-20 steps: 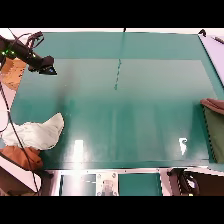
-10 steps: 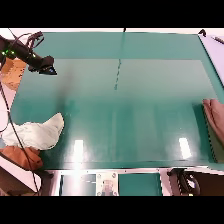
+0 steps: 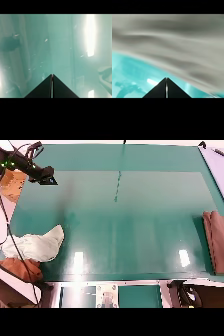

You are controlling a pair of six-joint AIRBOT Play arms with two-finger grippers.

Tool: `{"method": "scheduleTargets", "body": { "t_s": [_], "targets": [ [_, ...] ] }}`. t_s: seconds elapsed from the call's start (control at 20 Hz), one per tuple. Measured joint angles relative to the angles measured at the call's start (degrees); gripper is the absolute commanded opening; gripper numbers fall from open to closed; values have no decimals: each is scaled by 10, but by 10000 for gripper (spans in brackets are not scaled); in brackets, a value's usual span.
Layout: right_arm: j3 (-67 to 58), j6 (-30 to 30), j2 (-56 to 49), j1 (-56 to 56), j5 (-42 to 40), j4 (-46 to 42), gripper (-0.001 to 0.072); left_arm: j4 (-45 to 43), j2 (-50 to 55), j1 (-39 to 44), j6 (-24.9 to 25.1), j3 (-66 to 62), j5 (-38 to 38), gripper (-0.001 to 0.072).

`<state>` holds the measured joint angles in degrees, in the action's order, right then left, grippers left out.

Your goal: Fold the shirts.

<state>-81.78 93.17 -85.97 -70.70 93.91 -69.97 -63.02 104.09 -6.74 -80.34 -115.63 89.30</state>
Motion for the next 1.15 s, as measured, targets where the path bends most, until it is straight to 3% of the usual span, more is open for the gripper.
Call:
{"method": "scheduleTargets", "body": {
  "t_s": [0.3,0.7,0.85,1.15],
  "targets": [
    [56,-73,65,225,-103,80,12,-9,-59,9,-18,88,7,23],
    [396,-132,277,523,-263,106,13,-11,-299,91,-26,490,-80,25],
    [445,-136,312,582,-299,120,13,-12,-362,105,-32,580,-111,25],
    [471,-139,330,622,-320,134,13,-14,-397,113,-36,628,-135,25]
  ]
}}
